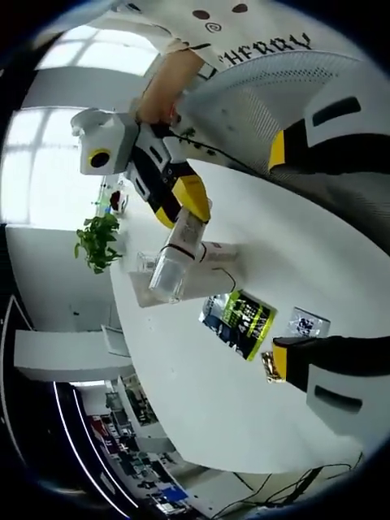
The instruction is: Arrange the skincare products in the storage area until every visible bottle or jar stands upright without overlapping.
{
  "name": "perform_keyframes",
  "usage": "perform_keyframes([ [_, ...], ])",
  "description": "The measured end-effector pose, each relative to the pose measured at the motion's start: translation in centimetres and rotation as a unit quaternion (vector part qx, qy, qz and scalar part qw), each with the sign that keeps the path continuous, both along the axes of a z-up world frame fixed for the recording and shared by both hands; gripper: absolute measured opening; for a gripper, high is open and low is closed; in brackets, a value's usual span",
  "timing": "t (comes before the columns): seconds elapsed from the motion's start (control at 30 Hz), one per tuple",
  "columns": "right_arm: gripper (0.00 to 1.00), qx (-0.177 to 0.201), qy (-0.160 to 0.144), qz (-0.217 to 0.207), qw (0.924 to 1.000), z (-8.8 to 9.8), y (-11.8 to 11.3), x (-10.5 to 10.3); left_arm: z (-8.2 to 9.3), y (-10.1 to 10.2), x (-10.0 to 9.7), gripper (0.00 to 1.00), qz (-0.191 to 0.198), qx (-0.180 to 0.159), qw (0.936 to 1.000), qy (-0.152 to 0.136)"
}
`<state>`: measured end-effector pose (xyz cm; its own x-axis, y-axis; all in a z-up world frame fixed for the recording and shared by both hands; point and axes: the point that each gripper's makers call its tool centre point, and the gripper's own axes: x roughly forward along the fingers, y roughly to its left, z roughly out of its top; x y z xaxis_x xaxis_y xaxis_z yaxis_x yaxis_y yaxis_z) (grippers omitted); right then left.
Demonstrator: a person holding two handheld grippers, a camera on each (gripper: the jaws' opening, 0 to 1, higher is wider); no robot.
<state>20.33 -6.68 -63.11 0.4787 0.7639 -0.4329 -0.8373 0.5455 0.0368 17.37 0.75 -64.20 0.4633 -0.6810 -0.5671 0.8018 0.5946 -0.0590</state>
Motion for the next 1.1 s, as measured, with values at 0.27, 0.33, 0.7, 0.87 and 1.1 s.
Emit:
perform_keyframes([
  [0.27, 0.19, 0.005, 0.011, 0.008, 0.9999, -0.8, 1.1, 0.0, -0.2, -1.0, 0.1, 0.67, -0.014, -0.023, 0.9996, 0.009],
  [0.33, 0.19, 0.005, 0.013, 0.01, 0.9999, -1.0, 1.3, -0.1, -0.3, -1.1, 0.3, 0.68, -0.017, -0.02, 0.9996, 0.006],
  [0.7, 0.19, 0.007, 0.023, 0.027, 0.9993, -1.7, 2.3, -0.4, -0.1, -2.3, 0.4, 0.68, -0.03, -0.05, 0.9981, 0.019],
  [0.87, 0.19, 0.004, 0.027, 0.038, 0.9989, -2.1, 2.7, -0.7, 0.2, -3.0, 0.5, 0.64, -0.038, -0.069, 0.9965, 0.028],
  [1.1, 0.19, 0.014, 0.03, 0.044, 0.9985, -2.3, 3.0, -1.1, 0.4, -3.5, 0.8, 0.63, -0.032, -0.104, 0.9929, 0.049],
])
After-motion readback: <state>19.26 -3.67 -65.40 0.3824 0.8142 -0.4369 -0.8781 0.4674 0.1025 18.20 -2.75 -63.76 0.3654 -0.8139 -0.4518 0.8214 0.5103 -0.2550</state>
